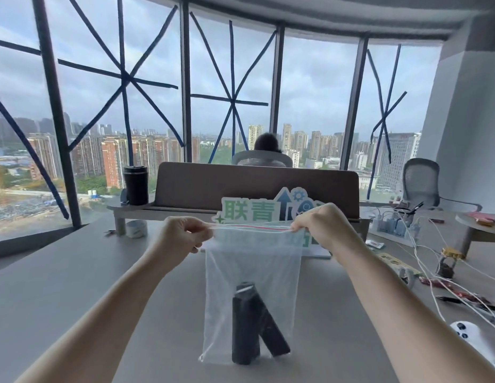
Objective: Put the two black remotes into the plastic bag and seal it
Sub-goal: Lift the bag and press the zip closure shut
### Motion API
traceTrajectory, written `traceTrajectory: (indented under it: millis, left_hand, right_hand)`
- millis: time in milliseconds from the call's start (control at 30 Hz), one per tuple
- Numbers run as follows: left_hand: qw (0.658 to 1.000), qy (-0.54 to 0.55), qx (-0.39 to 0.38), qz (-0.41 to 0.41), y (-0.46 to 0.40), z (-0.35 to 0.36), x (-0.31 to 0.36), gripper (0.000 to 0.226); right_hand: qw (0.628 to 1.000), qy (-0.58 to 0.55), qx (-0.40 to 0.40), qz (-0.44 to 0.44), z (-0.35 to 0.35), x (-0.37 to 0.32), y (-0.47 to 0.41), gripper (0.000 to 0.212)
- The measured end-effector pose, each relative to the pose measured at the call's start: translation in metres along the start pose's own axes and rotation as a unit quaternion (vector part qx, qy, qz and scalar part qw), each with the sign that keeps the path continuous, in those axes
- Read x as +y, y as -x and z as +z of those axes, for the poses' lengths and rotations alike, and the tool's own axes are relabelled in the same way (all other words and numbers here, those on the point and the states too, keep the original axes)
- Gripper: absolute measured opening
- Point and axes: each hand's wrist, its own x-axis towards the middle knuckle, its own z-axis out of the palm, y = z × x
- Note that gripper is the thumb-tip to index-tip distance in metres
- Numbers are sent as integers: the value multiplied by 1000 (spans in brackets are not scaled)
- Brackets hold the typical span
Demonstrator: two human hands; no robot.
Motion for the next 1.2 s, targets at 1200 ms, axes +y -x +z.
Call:
traceTrajectory:
  millis: [1200]
  left_hand:
    - [996, 57, -62, 27, 9, 40, 65, 6]
  right_hand:
    - [955, 171, -76, -231, 18, -40, 0, 8]
